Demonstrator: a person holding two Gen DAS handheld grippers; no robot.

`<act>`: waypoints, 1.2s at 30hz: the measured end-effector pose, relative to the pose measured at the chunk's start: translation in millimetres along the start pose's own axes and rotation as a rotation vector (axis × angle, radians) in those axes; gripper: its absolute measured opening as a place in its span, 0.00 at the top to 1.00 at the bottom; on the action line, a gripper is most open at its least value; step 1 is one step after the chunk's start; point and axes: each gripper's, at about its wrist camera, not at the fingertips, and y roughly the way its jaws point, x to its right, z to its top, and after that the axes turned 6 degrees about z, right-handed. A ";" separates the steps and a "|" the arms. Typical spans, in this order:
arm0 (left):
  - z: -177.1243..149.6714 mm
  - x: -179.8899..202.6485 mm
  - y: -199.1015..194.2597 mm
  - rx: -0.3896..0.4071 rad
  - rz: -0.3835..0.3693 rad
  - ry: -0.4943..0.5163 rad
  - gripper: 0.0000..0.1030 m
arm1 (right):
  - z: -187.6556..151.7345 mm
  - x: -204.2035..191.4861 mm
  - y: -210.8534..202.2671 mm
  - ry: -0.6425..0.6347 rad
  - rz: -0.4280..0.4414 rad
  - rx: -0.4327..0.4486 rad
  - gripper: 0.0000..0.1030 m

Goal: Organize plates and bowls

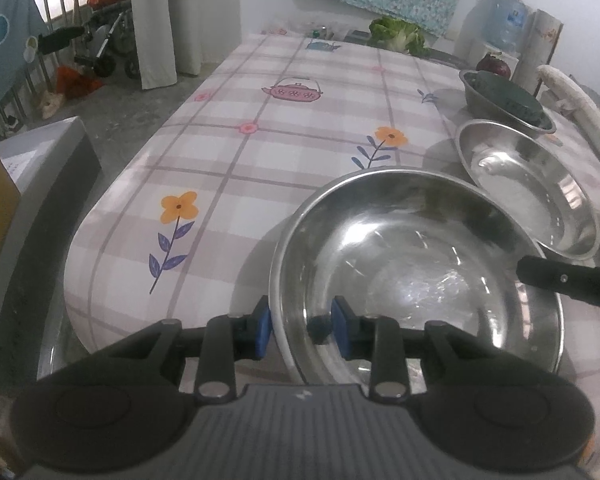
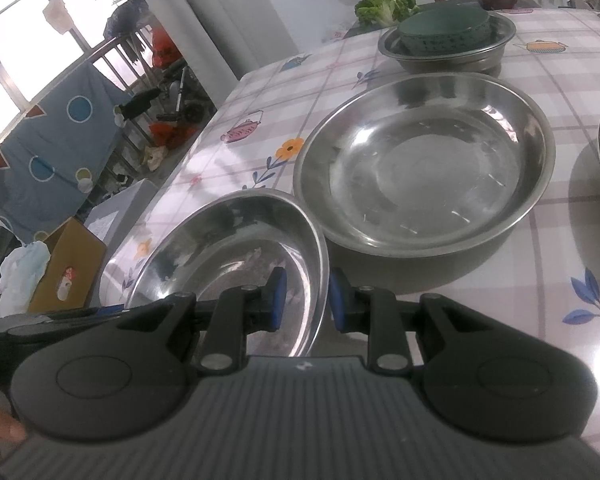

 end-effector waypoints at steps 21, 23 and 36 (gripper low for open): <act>-1.6 -9.1 -8.8 0.017 0.033 -0.016 0.73 | 0.2 -8.6 10.7 -0.011 0.004 -0.010 0.77; -2.2 -7.9 -8.8 0.018 0.036 -0.009 0.73 | 0.4 -8.1 11.9 -0.010 0.004 -0.010 0.77; 2.0 0.4 -0.9 -0.008 0.077 0.020 0.72 | 0.5 -1.9 7.2 -0.006 0.026 0.009 0.78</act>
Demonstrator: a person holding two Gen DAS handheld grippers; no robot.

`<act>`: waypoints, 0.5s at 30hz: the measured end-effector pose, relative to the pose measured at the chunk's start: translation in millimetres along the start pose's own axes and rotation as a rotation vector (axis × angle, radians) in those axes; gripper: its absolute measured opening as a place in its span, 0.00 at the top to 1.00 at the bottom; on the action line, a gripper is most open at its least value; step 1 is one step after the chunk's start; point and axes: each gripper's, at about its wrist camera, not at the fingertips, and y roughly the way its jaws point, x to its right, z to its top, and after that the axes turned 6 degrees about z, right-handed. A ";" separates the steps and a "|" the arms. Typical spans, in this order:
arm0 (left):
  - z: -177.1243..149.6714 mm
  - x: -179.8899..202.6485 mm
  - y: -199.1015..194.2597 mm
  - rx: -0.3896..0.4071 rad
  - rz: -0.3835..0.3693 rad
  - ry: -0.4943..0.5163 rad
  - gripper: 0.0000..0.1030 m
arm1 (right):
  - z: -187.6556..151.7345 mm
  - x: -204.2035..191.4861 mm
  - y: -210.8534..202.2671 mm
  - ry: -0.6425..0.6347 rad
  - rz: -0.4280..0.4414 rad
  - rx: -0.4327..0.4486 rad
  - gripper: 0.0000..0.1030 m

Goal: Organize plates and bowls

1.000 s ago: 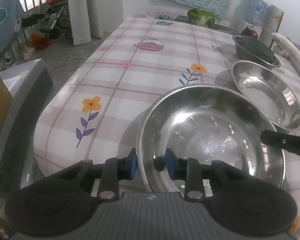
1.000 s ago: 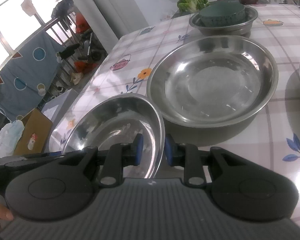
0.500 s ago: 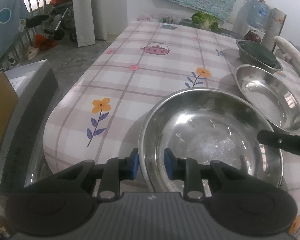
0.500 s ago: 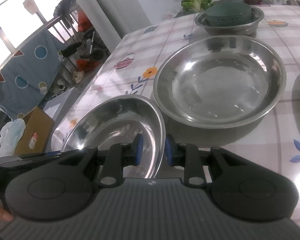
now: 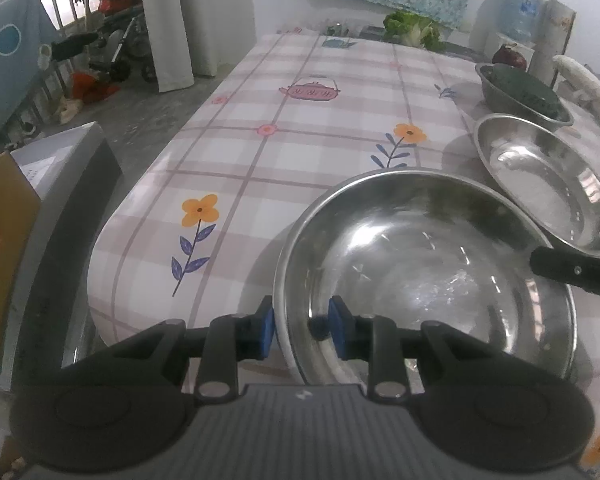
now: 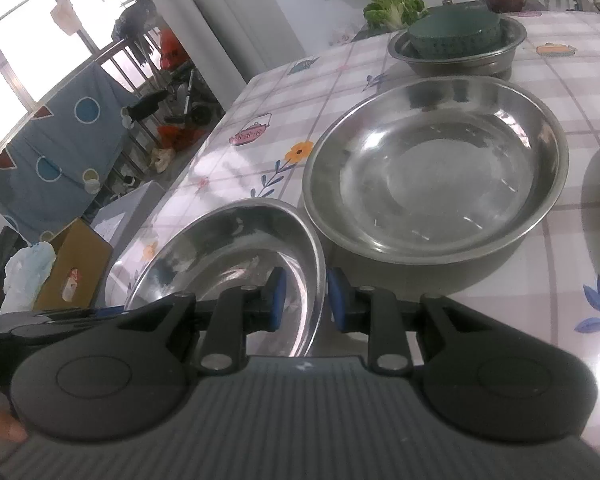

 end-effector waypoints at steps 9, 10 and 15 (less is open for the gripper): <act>1.2 8.0 4.8 -0.005 0.033 0.015 0.67 | -5.4 0.7 4.2 0.009 0.023 -0.025 0.78; 1.1 8.3 4.6 -0.006 0.035 0.013 0.67 | -6.3 0.5 4.9 0.010 0.026 -0.028 0.78; 0.6 11.5 1.0 -0.007 0.037 0.010 0.65 | -7.1 2.4 5.0 0.025 0.037 -0.033 0.78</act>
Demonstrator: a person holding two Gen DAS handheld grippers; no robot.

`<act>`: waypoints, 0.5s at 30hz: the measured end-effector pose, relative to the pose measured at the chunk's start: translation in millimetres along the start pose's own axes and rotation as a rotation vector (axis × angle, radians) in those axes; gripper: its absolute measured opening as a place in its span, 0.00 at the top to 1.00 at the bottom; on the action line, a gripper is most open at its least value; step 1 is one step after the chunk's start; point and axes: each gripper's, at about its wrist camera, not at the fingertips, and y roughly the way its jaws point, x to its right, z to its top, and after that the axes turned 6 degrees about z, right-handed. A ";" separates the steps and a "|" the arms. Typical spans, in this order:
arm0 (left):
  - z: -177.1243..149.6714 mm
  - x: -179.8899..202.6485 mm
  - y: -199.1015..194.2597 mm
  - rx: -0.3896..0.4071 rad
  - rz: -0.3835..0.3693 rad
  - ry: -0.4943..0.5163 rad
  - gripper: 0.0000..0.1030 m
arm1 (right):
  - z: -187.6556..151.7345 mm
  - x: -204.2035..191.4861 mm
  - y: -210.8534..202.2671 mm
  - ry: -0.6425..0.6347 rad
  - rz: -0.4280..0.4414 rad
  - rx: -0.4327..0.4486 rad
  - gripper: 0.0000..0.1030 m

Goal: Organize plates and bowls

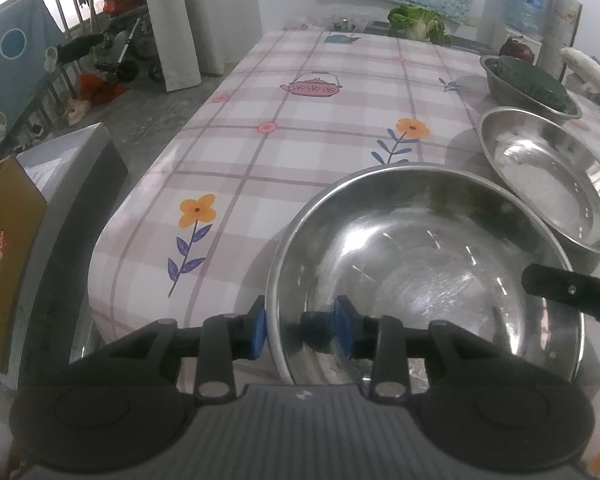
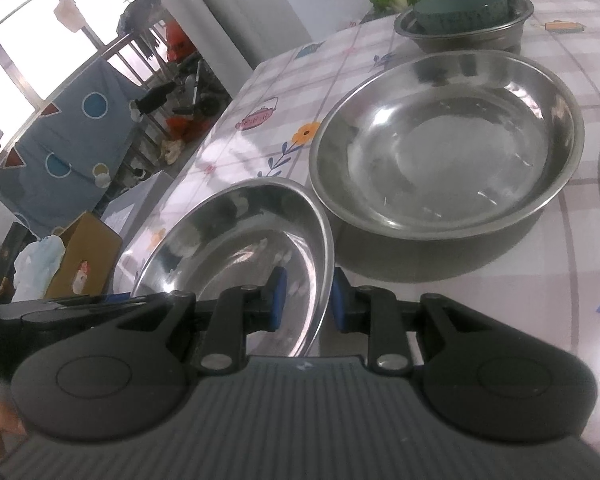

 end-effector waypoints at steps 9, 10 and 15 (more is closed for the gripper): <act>-9.3 6.4 -5.9 0.007 0.003 0.026 0.65 | -1.5 2.9 -4.2 -0.019 -0.008 0.007 0.79; -9.3 6.4 -5.9 0.005 0.003 0.025 0.65 | -2.6 1.6 -4.8 -0.029 -0.007 0.005 0.79; -10.7 8.7 -7.7 0.015 0.018 0.034 0.65 | -9.2 -0.8 -3.7 -0.069 -0.005 -0.020 0.80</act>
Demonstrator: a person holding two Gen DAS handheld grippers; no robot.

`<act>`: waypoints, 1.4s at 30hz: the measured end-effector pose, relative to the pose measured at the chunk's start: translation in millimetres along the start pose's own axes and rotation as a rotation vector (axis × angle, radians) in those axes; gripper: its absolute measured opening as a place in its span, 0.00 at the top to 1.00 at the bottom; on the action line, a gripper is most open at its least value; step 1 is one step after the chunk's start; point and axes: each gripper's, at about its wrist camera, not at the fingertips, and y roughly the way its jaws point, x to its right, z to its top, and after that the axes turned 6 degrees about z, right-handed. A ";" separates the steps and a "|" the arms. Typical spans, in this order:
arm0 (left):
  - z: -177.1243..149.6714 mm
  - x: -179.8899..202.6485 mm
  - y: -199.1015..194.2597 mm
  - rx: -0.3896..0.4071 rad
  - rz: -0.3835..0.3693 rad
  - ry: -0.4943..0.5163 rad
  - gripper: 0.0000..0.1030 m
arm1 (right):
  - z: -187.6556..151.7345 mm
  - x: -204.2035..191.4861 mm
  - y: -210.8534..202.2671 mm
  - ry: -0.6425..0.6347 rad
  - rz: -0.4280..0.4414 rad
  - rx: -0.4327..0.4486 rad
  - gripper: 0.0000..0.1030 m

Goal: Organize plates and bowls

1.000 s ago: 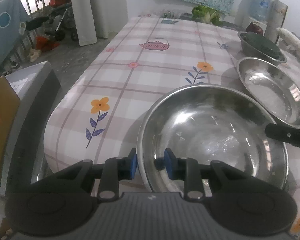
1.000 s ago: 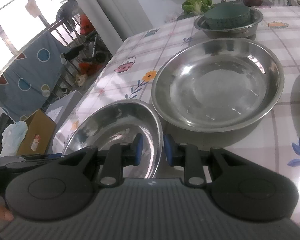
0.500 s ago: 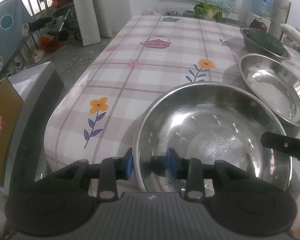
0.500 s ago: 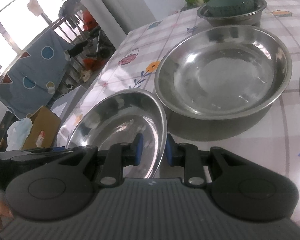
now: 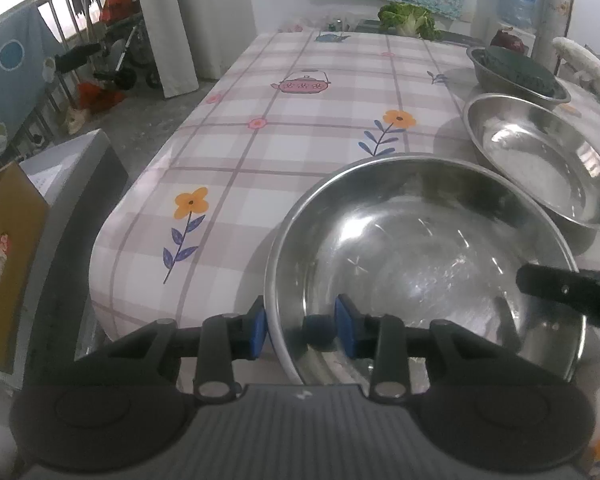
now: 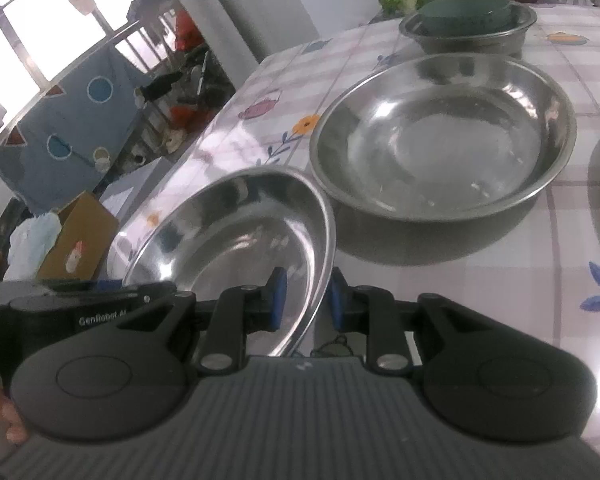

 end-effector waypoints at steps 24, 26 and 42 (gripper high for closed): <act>-0.6 -1.0 0.3 -0.001 0.025 -0.004 0.64 | 2.2 -6.7 11.7 -0.040 -0.024 0.005 0.81; -0.7 -1.3 0.4 -0.001 0.024 -0.005 0.63 | 2.2 -6.6 11.7 -0.040 -0.024 0.005 0.81; -0.6 -1.1 1.2 0.000 0.023 -0.007 0.63 | 2.1 -6.6 11.8 -0.039 -0.023 0.005 0.80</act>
